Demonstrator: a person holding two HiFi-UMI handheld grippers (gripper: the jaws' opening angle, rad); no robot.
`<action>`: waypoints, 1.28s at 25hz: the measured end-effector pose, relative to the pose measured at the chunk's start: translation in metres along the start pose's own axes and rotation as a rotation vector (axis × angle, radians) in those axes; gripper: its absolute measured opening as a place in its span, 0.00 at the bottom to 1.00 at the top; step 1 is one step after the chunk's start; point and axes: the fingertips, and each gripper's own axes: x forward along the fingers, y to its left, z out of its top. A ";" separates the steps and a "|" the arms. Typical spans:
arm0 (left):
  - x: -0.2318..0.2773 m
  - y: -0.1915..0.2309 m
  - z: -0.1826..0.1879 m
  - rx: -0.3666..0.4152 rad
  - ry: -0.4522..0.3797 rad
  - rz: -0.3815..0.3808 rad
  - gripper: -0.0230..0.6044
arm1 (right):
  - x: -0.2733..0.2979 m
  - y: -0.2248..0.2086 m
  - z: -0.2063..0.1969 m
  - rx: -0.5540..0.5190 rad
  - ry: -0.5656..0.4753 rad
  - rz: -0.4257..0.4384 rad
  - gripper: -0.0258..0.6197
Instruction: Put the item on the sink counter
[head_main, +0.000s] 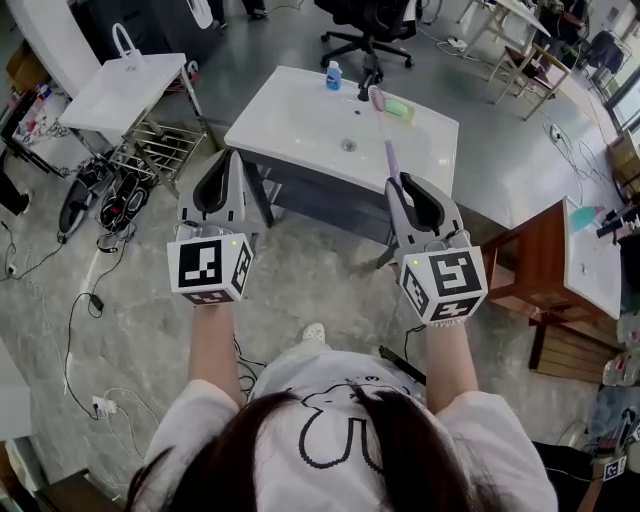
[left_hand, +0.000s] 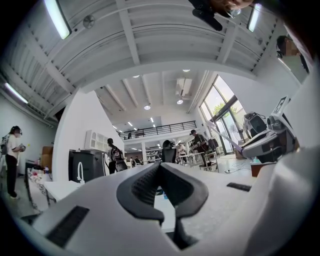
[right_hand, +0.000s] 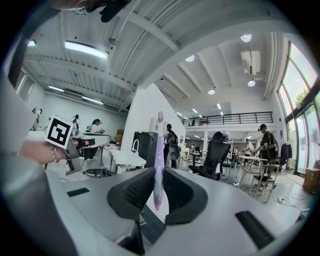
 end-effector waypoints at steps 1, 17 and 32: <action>0.009 0.006 -0.003 0.002 -0.001 0.001 0.05 | 0.012 -0.001 0.000 0.001 -0.002 0.003 0.16; 0.066 0.083 -0.030 0.022 0.025 0.044 0.05 | 0.135 0.015 0.006 0.012 -0.002 0.094 0.16; 0.178 0.170 -0.070 0.044 0.051 0.059 0.05 | 0.296 0.001 0.003 0.084 -0.004 0.130 0.16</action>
